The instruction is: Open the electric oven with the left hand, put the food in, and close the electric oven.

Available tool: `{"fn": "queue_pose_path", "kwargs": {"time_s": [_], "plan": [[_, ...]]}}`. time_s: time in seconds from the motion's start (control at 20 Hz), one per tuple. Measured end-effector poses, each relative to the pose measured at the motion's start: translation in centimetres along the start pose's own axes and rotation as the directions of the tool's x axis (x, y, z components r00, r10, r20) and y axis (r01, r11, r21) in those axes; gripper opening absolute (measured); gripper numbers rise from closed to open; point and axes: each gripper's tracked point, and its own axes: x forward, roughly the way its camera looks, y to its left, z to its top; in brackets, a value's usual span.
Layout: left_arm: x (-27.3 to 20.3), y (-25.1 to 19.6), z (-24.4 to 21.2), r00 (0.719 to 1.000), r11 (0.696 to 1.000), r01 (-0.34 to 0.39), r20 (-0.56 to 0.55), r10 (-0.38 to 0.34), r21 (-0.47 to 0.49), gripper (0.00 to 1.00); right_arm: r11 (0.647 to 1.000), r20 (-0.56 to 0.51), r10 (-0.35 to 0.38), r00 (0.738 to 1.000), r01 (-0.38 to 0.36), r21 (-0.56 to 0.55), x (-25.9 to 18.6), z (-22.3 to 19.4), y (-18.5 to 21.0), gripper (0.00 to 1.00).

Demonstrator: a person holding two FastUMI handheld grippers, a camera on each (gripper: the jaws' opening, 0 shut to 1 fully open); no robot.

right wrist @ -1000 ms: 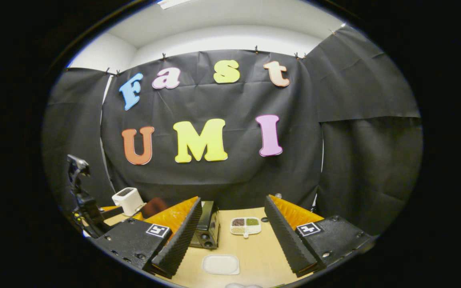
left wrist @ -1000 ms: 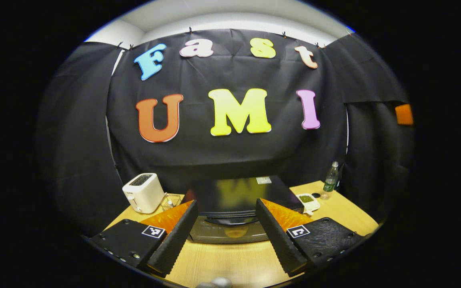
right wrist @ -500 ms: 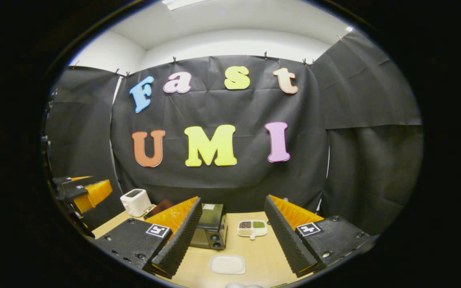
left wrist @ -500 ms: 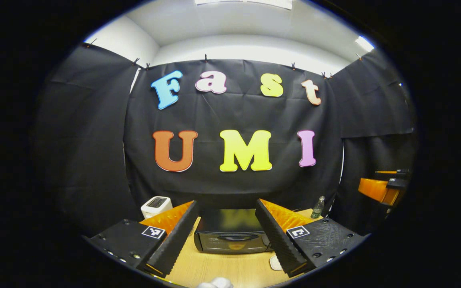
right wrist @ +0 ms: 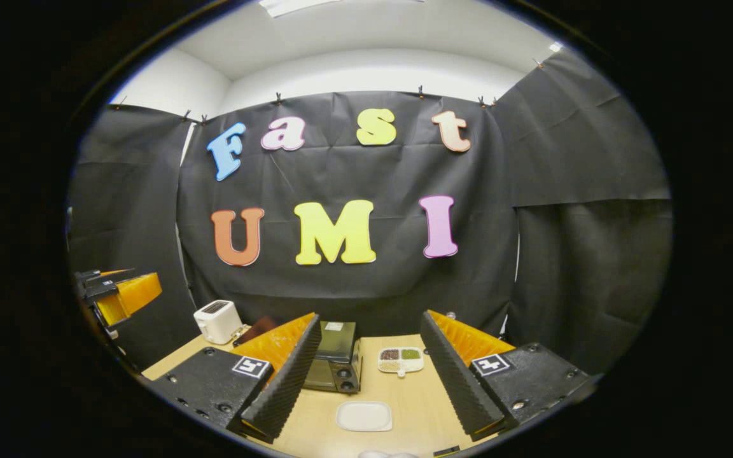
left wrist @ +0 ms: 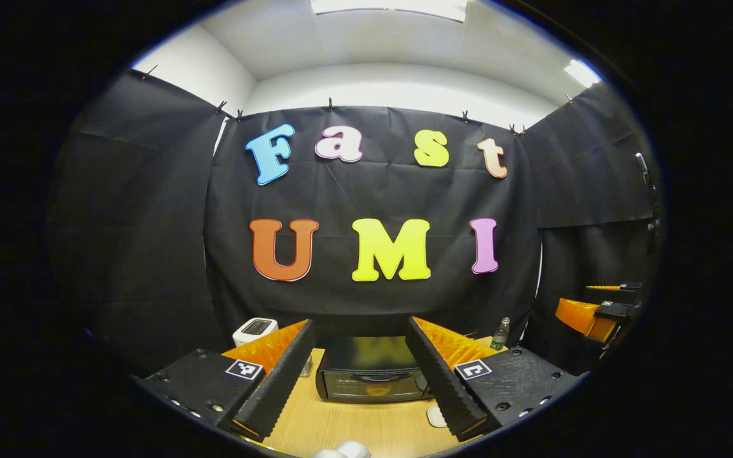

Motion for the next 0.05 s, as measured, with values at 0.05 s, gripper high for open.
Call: {"fn": "queue_pose_path", "kwargs": {"time_s": [0.05], "plan": [[-0.06, -0.02, -0.05, 1.000, 1.000, 0.002, 0.001, -0.002, -0.001, 0.94, 1.000, 0.000, 0.001, 1.000, -0.001, -0.003, -0.12, 0.05, 0.02, 1.00]]}}
